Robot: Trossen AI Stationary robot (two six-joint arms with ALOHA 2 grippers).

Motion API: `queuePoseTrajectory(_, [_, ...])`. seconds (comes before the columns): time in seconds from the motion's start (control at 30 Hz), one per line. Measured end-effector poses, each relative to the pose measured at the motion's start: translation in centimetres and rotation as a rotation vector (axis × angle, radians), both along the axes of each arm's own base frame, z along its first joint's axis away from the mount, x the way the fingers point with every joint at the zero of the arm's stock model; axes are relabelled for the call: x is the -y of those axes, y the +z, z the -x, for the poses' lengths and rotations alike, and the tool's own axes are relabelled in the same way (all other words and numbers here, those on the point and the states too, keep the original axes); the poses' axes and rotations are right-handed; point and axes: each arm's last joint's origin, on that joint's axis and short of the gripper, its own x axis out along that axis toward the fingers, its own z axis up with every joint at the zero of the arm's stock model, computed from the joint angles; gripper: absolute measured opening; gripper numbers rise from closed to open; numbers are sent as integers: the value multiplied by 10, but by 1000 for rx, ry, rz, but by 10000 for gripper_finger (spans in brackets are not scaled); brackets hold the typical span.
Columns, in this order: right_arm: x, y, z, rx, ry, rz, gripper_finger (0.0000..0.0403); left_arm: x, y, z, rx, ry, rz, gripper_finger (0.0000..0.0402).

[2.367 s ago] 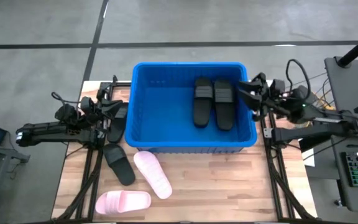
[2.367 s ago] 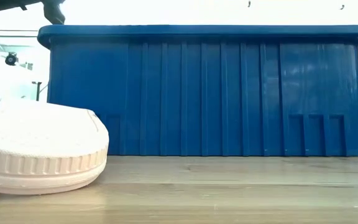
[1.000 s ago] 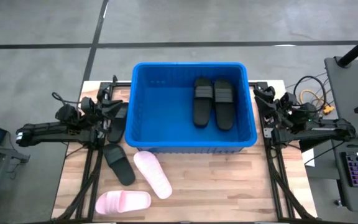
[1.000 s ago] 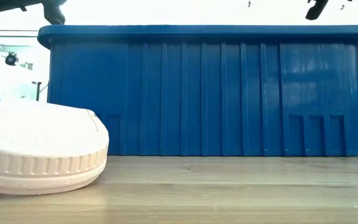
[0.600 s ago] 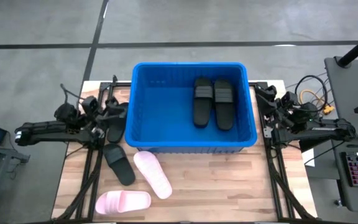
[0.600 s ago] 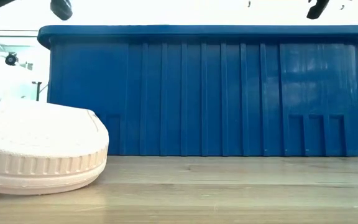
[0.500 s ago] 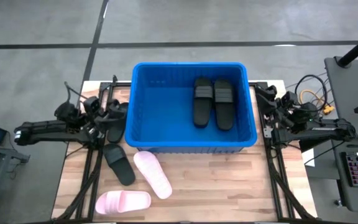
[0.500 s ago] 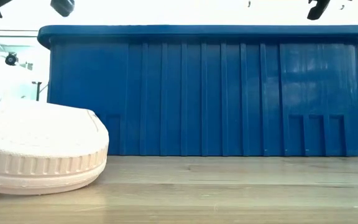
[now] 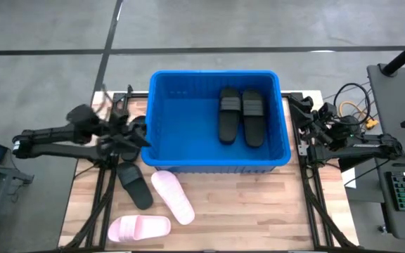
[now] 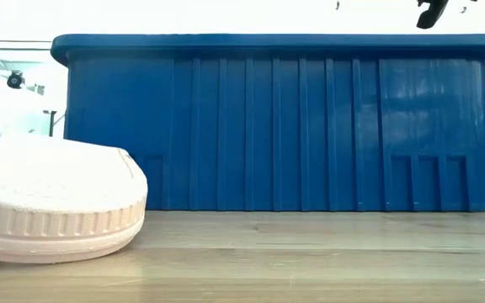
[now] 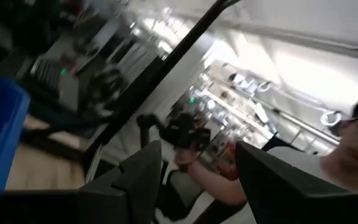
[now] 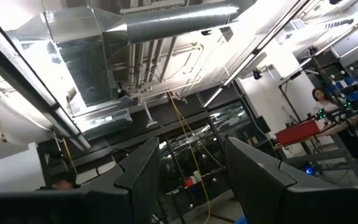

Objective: Pick and place slides into bin
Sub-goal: Put the pink slide into the blue bin

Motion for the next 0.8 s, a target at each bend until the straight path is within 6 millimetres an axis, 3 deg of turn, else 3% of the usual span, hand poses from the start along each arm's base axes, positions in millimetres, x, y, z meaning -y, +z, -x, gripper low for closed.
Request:
queuePoseTrajectory(0.23, [0,2,1,9,-12,-12,176,-3,24,-42,-123,2,-28,191])
queuePoseTrajectory(0.4, [1,5,3,20,-13,-11,176,-2,61,-67,-73,-32,-42,191])
queuePoseTrajectory(0.6, [0,9,4,31,-15,-9,176,7,84,-99,-88,-87,-59,191])
queuePoseTrajectory(0.8, [0,12,5,41,-15,-8,176,22,78,-118,-427,-128,-46,191])
